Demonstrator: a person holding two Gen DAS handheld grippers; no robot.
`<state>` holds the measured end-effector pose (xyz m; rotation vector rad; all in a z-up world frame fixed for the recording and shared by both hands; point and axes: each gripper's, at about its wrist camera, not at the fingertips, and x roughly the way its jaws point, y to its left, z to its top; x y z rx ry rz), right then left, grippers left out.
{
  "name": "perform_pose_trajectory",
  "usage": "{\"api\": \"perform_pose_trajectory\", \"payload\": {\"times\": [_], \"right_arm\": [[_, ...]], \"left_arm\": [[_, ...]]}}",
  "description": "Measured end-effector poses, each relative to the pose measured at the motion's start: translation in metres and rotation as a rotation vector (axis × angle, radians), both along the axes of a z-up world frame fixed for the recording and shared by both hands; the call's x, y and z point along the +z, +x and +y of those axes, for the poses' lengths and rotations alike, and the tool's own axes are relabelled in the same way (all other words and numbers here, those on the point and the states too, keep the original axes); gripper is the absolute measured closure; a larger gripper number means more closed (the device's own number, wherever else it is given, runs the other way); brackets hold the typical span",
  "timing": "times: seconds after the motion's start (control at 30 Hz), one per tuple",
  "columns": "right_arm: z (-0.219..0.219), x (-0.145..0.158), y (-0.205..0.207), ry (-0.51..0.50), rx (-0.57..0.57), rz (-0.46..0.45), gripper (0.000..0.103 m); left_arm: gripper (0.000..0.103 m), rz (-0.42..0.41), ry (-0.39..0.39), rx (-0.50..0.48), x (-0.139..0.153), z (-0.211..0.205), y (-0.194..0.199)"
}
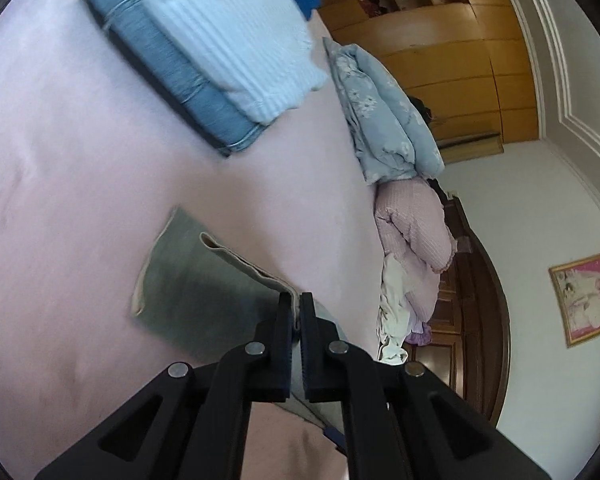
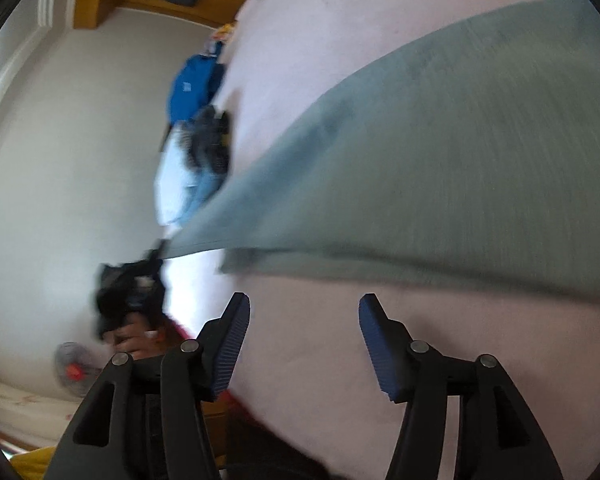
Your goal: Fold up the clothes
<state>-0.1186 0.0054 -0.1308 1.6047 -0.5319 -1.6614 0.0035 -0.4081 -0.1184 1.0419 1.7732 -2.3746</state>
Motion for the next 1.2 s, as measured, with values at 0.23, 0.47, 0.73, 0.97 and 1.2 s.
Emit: {"api": "perform_pose_trajectory", "payload": {"times": [0.23, 0.47, 0.73, 0.97, 1.2], "right_arm": [[-0.036, 0.038, 0.005, 0.345, 0.266, 0.476, 0.046], [-0.073, 0.036, 0.027, 0.485, 0.658, 0.708, 0.050], [-0.084, -0.005, 0.020, 0.613, 0.770, 0.666, 0.085], [-0.074, 0.005, 0.011, 0.578, 0.713, 0.644, 0.098], [-0.045, 0.040, 0.007, 0.445, 0.677, 0.596, 0.098]], "left_arm": [[0.102, -0.008, -0.014, -0.056, 0.003, -0.004, -0.014], [0.102, -0.009, -0.010, -0.083, -0.001, -0.003, -0.011], [0.102, -0.010, 0.004, -0.081, -0.005, -0.003, -0.009], [0.102, -0.024, 0.010, -0.076, -0.009, -0.001, -0.006], [0.102, -0.021, -0.055, -0.082, 0.002, 0.002, 0.004]]}}
